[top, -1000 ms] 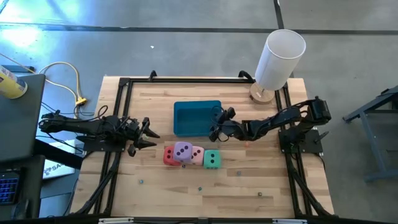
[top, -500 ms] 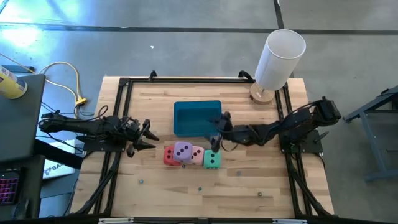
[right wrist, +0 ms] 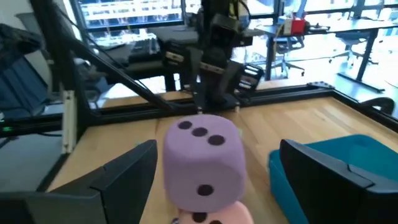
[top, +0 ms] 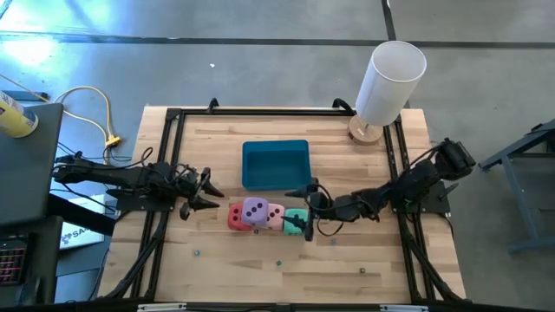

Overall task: Pick & Place Dice
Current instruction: Put the violet die into the blue bin

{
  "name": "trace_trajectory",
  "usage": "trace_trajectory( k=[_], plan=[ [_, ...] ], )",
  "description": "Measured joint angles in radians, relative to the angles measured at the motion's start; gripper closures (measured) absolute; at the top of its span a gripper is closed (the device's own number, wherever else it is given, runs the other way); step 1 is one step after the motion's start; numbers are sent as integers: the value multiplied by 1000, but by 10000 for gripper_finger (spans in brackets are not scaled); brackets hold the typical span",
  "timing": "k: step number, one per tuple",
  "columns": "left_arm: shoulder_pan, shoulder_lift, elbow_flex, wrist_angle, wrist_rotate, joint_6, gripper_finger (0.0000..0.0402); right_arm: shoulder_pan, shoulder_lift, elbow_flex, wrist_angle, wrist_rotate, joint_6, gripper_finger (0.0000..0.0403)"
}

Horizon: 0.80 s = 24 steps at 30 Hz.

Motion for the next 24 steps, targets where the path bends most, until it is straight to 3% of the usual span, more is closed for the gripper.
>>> trace_trajectory(
  k=[8,17,24],
  plan=[
    [0,20,0,0,0,0,226,-1,0,0,-7,1,25,66],
    [0,20,0,0,-1,0,226,0,0,0,-8,5,31,7],
    [0,20,0,0,-1,0,226,0,0,0,-8,-44,30,16]
  ],
)
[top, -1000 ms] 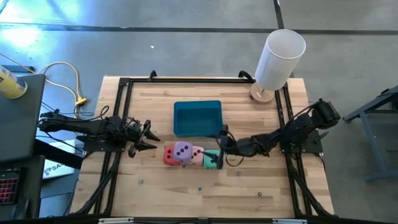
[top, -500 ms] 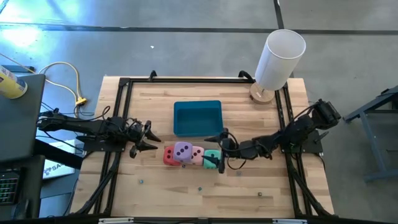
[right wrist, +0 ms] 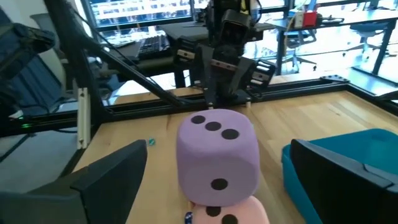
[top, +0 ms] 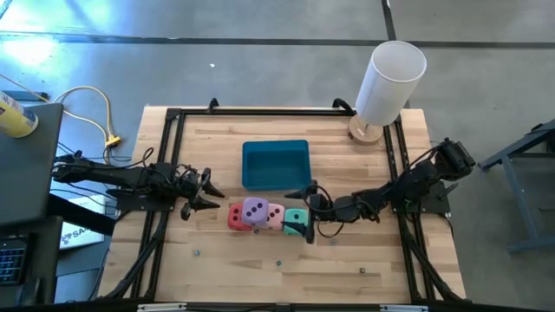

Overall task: Pick & Place Dice
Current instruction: Put the violet die into the blue bin

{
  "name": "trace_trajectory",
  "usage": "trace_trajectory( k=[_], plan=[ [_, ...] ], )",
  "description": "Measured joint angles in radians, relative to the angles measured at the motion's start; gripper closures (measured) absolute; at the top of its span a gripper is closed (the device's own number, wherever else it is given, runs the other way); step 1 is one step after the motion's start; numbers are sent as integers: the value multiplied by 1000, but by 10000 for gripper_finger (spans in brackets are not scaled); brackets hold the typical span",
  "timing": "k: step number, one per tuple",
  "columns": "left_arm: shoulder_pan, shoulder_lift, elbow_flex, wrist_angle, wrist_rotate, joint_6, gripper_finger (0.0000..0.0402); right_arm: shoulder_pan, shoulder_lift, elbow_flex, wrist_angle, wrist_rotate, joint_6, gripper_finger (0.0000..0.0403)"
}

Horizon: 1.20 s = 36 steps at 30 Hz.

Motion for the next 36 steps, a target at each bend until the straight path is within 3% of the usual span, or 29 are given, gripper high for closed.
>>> trace_trajectory(
  k=[25,31,36],
  plan=[
    [0,0,0,-4,0,-5,226,2,0,0,17,-19,-10,8],
    [0,0,0,-3,0,0,226,6,109,8,129,-4,-113,8],
    [0,0,0,-4,0,-1,226,11,209,97,169,70,-218,8]
  ],
)
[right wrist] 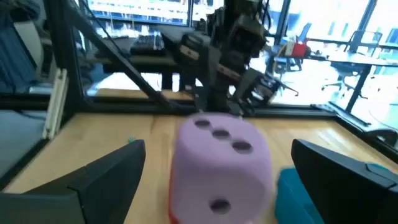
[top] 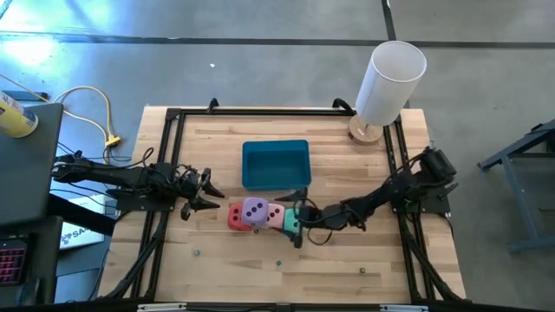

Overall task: Pick & Place Dice
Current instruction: Put the violet die into the blue bin

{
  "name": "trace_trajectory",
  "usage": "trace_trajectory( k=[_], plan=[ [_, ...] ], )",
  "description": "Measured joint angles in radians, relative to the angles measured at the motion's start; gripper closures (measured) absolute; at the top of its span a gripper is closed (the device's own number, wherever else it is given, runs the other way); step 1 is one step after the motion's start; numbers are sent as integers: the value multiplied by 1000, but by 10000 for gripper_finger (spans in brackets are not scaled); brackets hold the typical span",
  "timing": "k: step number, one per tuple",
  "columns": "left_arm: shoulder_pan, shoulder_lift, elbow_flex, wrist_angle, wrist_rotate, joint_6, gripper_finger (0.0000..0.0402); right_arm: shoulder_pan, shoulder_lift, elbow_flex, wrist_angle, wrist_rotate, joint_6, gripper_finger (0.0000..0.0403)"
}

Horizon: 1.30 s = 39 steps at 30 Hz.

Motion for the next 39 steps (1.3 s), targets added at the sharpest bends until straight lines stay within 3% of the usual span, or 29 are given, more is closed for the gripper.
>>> trace_trajectory(
  k=[6,10,39],
  plan=[
    [0,0,0,-4,3,-1,226,-4,80,86,-24,36,-65,8],
    [-2,0,0,-4,13,-1,226,-18,116,124,-25,35,-24,8],
    [-23,0,0,-3,13,-3,226,-97,118,125,-133,-79,163,8]
  ],
)
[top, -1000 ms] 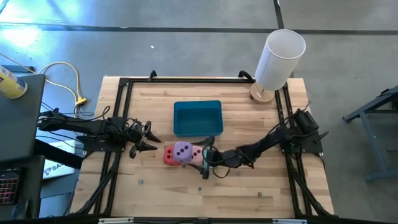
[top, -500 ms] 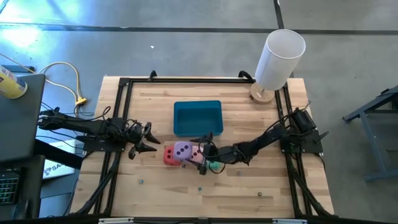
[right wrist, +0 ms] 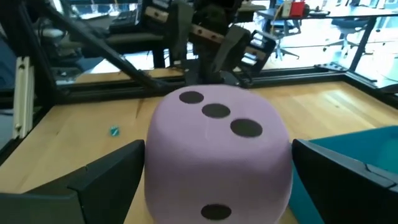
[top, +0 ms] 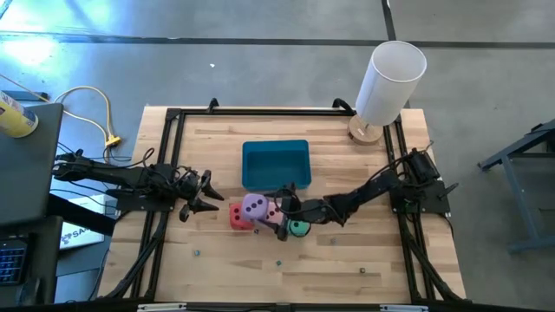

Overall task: Pick & Place Dice
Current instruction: Put the violet die into the blue bin

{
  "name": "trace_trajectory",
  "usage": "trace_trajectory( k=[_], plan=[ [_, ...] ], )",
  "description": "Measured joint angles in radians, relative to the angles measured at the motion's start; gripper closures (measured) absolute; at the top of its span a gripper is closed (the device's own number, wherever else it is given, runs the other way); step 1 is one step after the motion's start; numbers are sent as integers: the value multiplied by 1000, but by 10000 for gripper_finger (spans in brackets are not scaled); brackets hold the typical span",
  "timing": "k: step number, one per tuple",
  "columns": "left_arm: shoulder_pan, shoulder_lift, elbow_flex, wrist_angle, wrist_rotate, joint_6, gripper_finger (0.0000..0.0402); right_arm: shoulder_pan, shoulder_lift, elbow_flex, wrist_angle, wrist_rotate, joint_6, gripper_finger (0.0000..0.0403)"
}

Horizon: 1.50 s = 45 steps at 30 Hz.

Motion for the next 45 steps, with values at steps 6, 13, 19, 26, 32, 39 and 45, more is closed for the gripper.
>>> trace_trajectory(
  k=[6,13,19,26,32,39,45],
  plan=[
    [0,0,0,0,0,0,226,-3,0,0,-14,-2,9,8],
    [0,0,0,0,0,1,226,-11,0,0,-21,-29,59,27],
    [0,0,0,0,1,1,226,-11,0,0,-20,-49,62,65],
    [0,0,0,0,1,1,226,-11,-1,0,-20,-53,62,74],
    [0,0,0,0,1,1,226,-11,-1,0,-6,-57,55,75],
    [0,0,0,0,1,1,226,-10,-1,-1,67,-22,-1,76],
    [0,0,0,-1,1,1,226,-10,-29,0,105,105,-56,76]
  ],
)
